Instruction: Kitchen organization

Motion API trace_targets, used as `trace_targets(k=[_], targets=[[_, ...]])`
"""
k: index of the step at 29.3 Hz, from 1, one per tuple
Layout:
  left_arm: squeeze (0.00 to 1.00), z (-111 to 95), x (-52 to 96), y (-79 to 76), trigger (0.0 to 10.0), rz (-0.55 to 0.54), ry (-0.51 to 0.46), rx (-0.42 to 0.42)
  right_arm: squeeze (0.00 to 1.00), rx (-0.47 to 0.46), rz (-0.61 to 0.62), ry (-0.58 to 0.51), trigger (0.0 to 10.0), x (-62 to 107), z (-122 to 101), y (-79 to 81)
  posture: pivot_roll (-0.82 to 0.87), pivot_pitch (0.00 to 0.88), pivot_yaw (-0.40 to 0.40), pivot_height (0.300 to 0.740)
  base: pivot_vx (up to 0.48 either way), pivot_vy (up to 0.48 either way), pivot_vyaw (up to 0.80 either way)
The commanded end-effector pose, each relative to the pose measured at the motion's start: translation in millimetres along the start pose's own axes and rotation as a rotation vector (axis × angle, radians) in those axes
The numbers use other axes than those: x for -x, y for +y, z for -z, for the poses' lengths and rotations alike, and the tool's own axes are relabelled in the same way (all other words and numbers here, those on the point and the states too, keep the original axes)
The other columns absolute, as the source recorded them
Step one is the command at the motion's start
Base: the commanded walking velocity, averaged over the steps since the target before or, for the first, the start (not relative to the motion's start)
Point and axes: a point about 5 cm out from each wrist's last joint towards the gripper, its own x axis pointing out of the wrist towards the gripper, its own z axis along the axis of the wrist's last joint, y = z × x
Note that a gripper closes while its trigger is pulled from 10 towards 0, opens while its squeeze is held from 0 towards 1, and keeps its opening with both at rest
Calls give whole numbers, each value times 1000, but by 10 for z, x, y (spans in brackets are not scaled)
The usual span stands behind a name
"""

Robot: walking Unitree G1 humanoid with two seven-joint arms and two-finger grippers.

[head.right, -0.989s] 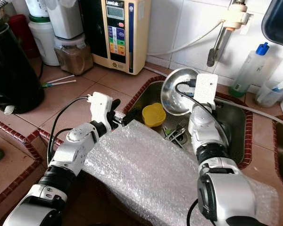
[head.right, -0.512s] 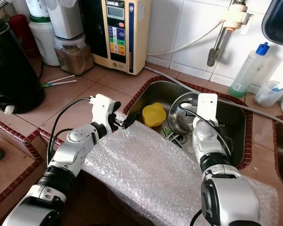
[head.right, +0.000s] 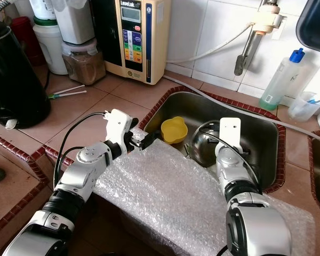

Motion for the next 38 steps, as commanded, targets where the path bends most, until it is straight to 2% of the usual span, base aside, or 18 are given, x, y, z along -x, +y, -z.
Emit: trace_targets(k=[1,11,17,18,20,24,26,28,33,36,38], targets=[[1000,-52,-13,0,10000,-10,-13,-19,1000,-21,0,21,10000,3,40,-13,112,0,-18,740,0,0,0],[1000,-70,-22,22,10000,-34,-22,-17,1000,-33,-30,25,10000,17,71,31,107,0,-18,740,0,0,0],[1000,-99,-18,49,10000,-68,-46,-6,1000,25,-21,-20,10000,10,16,8,103,0,-22,740,0,0,0],[1000,-123,-9,73,10000,-100,-61,-35,1000,58,-26,-53,10000,9,-26,12,101,0,-19,740,0,0,0],[1000,-150,-2,92,10000,-132,-75,-78,1000,59,-41,-81,10000,8,-65,20,102,0,-18,740,0,0,0],[1000,-208,6,134,10000,-197,-104,-89,1000,92,-65,-164,10000,12,-182,37,93,0,-8,740,0,0,0],[1000,-259,26,176,10000,-247,-135,-82,1000,115,-88,-253,10000,29,-301,57,85,0,-5,740,0,0,0],[1000,-315,68,270,10000,-356,-161,-100,1000,115,-123,-388,10000,81,-460,71,76,0,-2,740,0,0,0],[1000,-345,134,345,10000,-441,-189,-105,1000,124,-128,-474,10000,127,-535,-13,68,0,1,740,0,0,0],[1000,-344,223,429,10000,-552,-199,-126,1000,133,-127,-516,10000,168,-549,-98,59,0,3,740,0,0,0],[1000,-342,244,436,10000,-563,-203,-123,1000,125,-137,-531,10000,189,-553,-119,57,0,4,740,0,0,0]])
